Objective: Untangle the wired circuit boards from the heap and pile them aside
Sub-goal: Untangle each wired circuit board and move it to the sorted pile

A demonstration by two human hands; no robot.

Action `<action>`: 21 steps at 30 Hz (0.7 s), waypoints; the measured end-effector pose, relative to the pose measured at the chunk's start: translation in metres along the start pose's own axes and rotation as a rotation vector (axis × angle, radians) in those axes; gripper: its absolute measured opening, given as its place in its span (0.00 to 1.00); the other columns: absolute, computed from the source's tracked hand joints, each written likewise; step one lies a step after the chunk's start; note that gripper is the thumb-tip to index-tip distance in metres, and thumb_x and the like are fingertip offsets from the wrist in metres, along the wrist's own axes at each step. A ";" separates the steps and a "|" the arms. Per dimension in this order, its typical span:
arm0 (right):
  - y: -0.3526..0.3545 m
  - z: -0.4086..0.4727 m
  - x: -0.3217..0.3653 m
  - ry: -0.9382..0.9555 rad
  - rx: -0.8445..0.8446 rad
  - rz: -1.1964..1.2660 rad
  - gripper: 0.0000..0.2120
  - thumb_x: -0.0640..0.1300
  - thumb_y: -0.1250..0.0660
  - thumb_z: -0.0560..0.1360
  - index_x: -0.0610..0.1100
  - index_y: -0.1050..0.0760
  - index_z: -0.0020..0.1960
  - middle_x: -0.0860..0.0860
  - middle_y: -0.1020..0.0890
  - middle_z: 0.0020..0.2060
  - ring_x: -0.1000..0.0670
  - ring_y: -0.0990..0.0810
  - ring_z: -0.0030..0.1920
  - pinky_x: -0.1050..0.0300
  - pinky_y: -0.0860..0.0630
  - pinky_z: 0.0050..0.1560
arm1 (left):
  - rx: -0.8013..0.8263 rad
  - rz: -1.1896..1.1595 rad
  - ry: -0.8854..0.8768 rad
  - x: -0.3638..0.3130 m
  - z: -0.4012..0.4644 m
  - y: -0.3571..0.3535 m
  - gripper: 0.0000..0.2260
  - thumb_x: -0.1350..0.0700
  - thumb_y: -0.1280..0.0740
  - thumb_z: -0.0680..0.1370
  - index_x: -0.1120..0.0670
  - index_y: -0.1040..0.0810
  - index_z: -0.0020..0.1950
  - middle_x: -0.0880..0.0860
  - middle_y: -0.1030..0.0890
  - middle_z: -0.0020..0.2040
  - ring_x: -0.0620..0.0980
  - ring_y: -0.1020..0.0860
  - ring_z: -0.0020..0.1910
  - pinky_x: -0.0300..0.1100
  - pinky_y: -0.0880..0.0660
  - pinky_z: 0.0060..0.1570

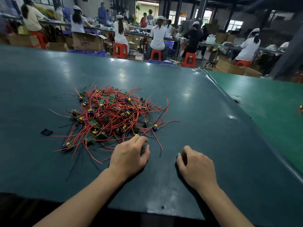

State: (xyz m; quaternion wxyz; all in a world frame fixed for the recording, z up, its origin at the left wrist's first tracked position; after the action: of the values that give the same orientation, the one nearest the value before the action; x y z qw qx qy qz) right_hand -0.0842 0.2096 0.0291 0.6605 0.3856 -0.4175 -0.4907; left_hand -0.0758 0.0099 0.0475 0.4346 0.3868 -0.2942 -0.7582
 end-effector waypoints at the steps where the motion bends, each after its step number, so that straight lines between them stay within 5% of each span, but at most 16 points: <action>1: 0.001 0.000 -0.001 0.002 -0.028 0.010 0.16 0.52 0.36 0.76 0.48 0.38 0.36 0.54 0.35 0.25 0.46 0.35 0.28 0.54 0.43 0.28 | -0.015 -0.006 -0.011 -0.001 0.003 -0.002 0.08 0.54 0.30 0.75 0.55 0.19 0.51 0.50 0.18 0.44 0.57 0.20 0.35 0.49 0.23 0.31; 8: -0.013 0.009 -0.008 -0.009 0.081 -0.041 0.14 0.58 0.43 0.77 0.50 0.37 0.38 0.54 0.32 0.27 0.47 0.32 0.31 0.54 0.39 0.31 | 0.015 0.115 0.250 0.002 0.055 -0.036 0.18 0.44 0.39 0.80 0.54 0.26 0.63 0.53 0.21 0.58 0.61 0.19 0.48 0.48 0.26 0.43; 12: -0.025 0.042 -0.014 -0.011 0.233 -0.048 0.20 0.63 0.43 0.75 0.48 0.35 0.35 0.53 0.29 0.29 0.44 0.29 0.35 0.54 0.35 0.35 | 0.097 0.281 0.285 0.007 0.080 -0.062 0.15 0.43 0.42 0.81 0.49 0.23 0.59 0.50 0.23 0.57 0.57 0.19 0.50 0.45 0.28 0.42; 16: -0.037 0.092 -0.009 -0.085 0.403 0.490 0.13 0.59 0.34 0.76 0.49 0.25 0.42 0.53 0.20 0.33 0.50 0.20 0.36 0.56 0.26 0.38 | -0.138 -0.041 0.184 0.003 0.085 -0.051 0.07 0.49 0.32 0.78 0.48 0.16 0.52 0.47 0.18 0.50 0.55 0.18 0.46 0.48 0.23 0.43; 19: -0.045 0.104 -0.006 -0.206 0.401 1.021 0.11 0.55 0.33 0.77 0.49 0.23 0.53 0.50 0.17 0.36 0.50 0.24 0.24 0.61 0.29 0.27 | -0.360 -0.315 0.016 0.001 0.083 -0.031 0.04 0.55 0.28 0.76 0.55 0.15 0.46 0.49 0.17 0.43 0.48 0.19 0.40 0.43 0.22 0.42; 21: -0.046 0.101 -0.011 -0.255 0.362 1.307 0.17 0.55 0.32 0.72 0.46 0.22 0.56 0.48 0.17 0.39 0.48 0.24 0.26 0.61 0.29 0.23 | -0.383 -0.452 -0.064 -0.005 0.084 -0.028 0.03 0.57 0.27 0.75 0.56 0.14 0.45 0.49 0.17 0.42 0.44 0.19 0.41 0.38 0.23 0.43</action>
State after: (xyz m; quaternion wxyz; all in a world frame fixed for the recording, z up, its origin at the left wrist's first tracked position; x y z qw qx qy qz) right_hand -0.1946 0.1997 0.0207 0.6918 0.0983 -0.7140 0.0442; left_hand -0.1570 0.0358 0.0713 0.3105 0.3294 -0.0655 -0.8893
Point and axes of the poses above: each hand's wrist, its own z-axis towards the middle knuckle, its own y-axis out of the back of the hand, x = y × z, the point moved 9 cm from there along z, towards the middle knuckle
